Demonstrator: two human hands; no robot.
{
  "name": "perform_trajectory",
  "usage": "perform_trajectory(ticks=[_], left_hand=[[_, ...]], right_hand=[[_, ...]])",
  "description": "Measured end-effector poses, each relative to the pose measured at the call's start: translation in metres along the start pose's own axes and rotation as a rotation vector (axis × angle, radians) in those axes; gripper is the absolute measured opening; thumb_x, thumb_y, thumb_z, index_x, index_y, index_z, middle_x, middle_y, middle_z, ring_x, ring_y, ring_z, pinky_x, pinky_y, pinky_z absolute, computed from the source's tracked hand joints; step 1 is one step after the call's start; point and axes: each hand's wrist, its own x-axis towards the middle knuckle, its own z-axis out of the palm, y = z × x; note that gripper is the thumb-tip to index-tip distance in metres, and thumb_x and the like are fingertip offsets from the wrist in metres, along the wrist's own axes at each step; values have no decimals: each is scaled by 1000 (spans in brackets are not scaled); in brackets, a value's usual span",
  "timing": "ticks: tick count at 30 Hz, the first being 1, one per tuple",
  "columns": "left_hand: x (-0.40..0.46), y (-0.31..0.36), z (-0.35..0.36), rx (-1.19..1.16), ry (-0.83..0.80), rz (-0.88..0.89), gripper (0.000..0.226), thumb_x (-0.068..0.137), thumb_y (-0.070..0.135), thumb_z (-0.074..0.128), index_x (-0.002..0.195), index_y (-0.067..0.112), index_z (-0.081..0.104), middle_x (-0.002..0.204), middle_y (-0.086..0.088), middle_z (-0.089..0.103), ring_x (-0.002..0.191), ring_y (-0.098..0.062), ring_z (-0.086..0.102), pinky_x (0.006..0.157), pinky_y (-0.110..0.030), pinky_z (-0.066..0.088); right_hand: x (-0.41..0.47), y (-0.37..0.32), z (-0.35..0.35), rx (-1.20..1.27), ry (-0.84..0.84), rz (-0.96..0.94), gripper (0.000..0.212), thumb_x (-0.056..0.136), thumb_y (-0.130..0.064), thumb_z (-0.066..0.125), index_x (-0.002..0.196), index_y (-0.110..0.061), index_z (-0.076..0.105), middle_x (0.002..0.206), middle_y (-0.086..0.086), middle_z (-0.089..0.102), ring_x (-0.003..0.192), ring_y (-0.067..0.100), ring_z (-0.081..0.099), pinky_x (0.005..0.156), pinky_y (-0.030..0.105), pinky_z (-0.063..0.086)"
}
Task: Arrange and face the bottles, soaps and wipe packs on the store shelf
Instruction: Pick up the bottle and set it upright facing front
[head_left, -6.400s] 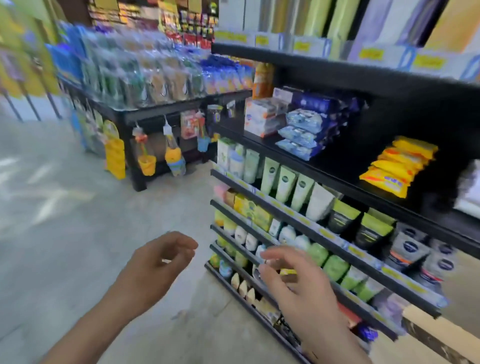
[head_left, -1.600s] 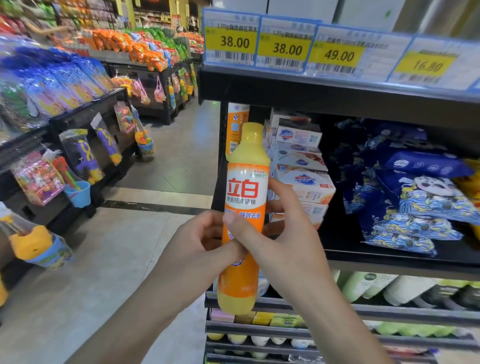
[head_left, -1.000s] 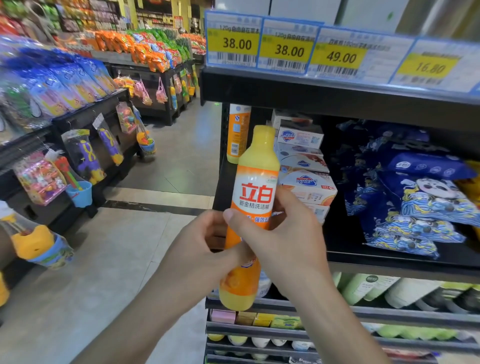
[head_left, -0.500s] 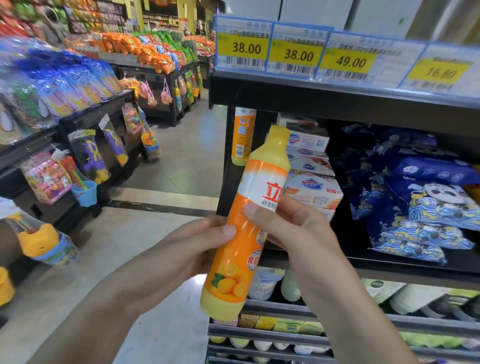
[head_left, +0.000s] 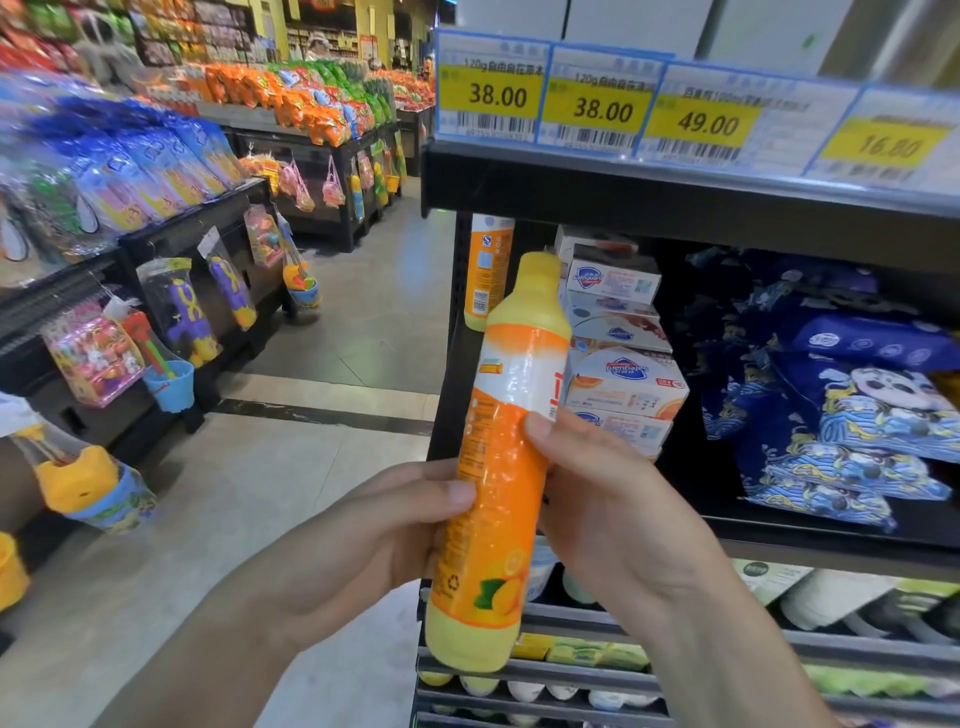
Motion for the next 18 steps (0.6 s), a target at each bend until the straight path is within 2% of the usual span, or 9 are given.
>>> perform_trajectory(ticks=[1, 3, 6, 10, 13, 16, 18], left_hand=[[0, -1, -2, 10, -87, 45, 70, 70, 36, 81, 134, 11, 66, 130, -22, 68, 117, -34, 67, 99, -45, 56], [-4, -1, -7, 83, -144, 68, 63, 70, 53, 84, 126, 27, 72, 126, -11, 72, 118, -30, 69, 99, -43, 55], [-3, -1, -7, 170, -67, 97, 48, 74, 53, 74, 119, 37, 73, 122, -4, 75, 114, -24, 71, 96, -39, 55], [-7, 3, 1, 226, -33, 149, 41, 76, 51, 71, 115, 40, 74, 118, 0, 76, 109, -19, 73, 91, -33, 55], [-10, 6, 4, 245, -18, 163, 33, 83, 42, 70, 116, 39, 73, 117, 0, 77, 108, -19, 74, 89, -31, 56], [-10, 5, 7, 260, 24, 162, 38, 82, 41, 69, 118, 32, 73, 114, 0, 77, 106, -18, 74, 87, -30, 55], [-10, 4, 7, 262, 48, 166, 40, 81, 40, 71, 119, 29, 72, 113, 0, 77, 106, -18, 74, 87, -31, 55]], right_hand=[[0, 0, -1, 19, 0, 0, 48, 85, -34, 68, 126, -9, 70, 115, 16, 71, 108, 31, 64, 111, 62, 41], [-2, 0, -2, 48, -2, 0, 49, 85, -32, 66, 128, -8, 69, 126, 22, 68, 113, 35, 63, 114, 61, 36], [-3, 0, -5, 84, -36, 7, 50, 88, -30, 61, 132, -7, 65, 138, 26, 60, 130, 47, 52, 117, 64, 33], [-2, 0, -5, 185, -70, 20, 57, 85, -32, 61, 135, -5, 62, 140, 27, 59, 136, 50, 46, 117, 67, 31], [-3, -2, -1, 189, -61, 21, 55, 86, -37, 61, 132, -9, 66, 133, 20, 66, 131, 42, 56, 114, 59, 40], [-5, -6, 3, 48, -2, -4, 44, 86, -47, 64, 121, -21, 74, 127, 15, 71, 123, 38, 64, 110, 57, 45], [-5, -7, 8, -101, 70, -27, 44, 84, -51, 66, 120, -29, 73, 123, 7, 74, 117, 28, 69, 108, 54, 48]])
